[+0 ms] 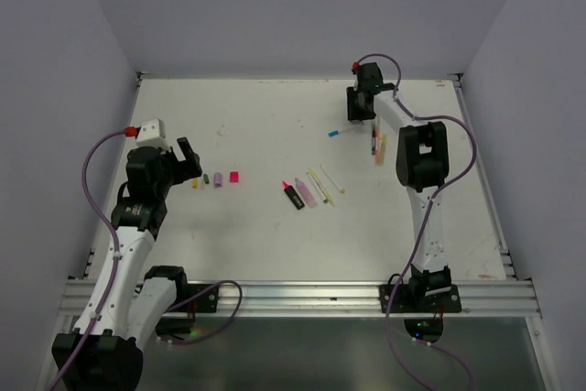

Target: Open the pen caps

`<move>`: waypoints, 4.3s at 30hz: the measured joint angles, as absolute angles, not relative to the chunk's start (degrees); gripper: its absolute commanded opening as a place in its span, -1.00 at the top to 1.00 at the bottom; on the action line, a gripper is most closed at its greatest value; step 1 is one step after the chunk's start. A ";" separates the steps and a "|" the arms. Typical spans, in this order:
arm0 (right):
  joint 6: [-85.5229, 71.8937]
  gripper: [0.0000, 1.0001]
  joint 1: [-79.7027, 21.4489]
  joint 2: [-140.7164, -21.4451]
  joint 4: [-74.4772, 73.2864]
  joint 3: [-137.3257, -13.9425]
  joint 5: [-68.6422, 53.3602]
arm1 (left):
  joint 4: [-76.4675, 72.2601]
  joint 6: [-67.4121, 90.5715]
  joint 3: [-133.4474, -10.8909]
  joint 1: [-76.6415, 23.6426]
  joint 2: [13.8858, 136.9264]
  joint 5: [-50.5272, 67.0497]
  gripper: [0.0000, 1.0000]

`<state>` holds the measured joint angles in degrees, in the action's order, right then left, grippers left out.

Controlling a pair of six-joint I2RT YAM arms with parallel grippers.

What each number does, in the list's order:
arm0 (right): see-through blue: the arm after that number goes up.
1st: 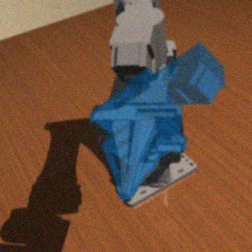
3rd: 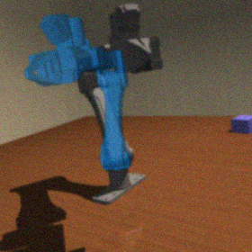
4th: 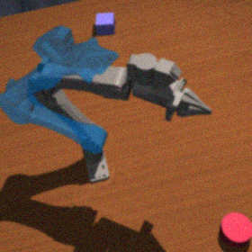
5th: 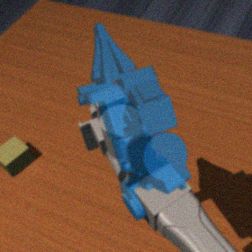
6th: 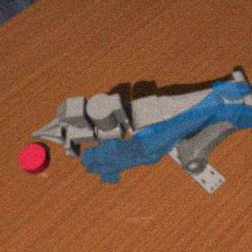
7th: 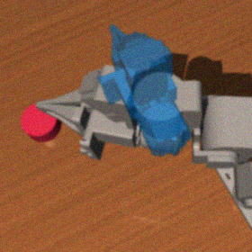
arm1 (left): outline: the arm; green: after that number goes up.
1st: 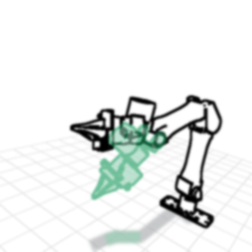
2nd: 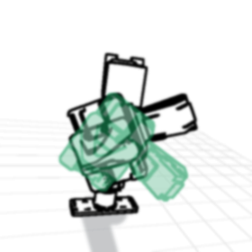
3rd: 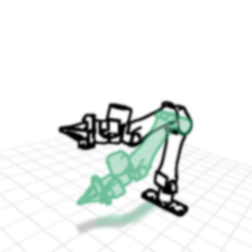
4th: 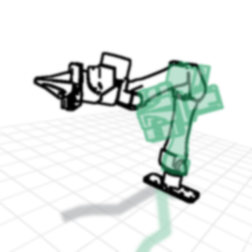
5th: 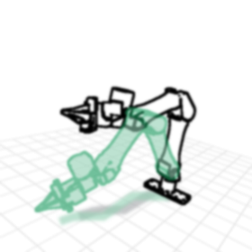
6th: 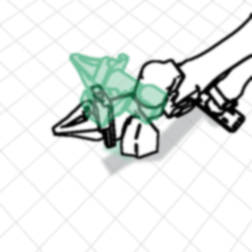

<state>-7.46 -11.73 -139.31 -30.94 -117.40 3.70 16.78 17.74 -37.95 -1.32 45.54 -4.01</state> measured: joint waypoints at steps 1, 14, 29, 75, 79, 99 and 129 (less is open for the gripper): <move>-7.62 0.21 -11.73 -138.78 -30.50 -116.57 3.90 | 16.78 17.74 -37.95 -1.32 45.54 -3.95 -0.86; -12.43 0.26 -11.73 -126.08 -27.62 -96.03 4.56 | 16.75 17.37 -37.71 -1.32 45.28 -3.18 -0.86; -8.82 -0.07 -11.73 -121.10 -30.09 -92.62 -1.39 | 16.73 17.37 -37.69 -1.32 44.99 -3.11 -0.88; -4.91 1.00 -29.74 -111.92 -23.51 -79.33 -2.94 | 9.69 23.79 -37.34 -1.32 47.09 17.32 -0.88; -7.16 1.00 -33.36 -102.24 -18.20 -73.97 -4.75 | 6.61 28.29 -37.36 -2.09 48.27 21.28 -0.86; -12.80 1.00 -50.06 -86.87 1.80 -65.21 -9.82 | -3.64 40.12 -41.04 -19.05 54.81 13.80 -0.08; -13.93 0.20 -51.88 -90.32 6.44 -65.80 -10.33 | -3.75 42.33 -41.58 -23.66 53.39 7.05 1.00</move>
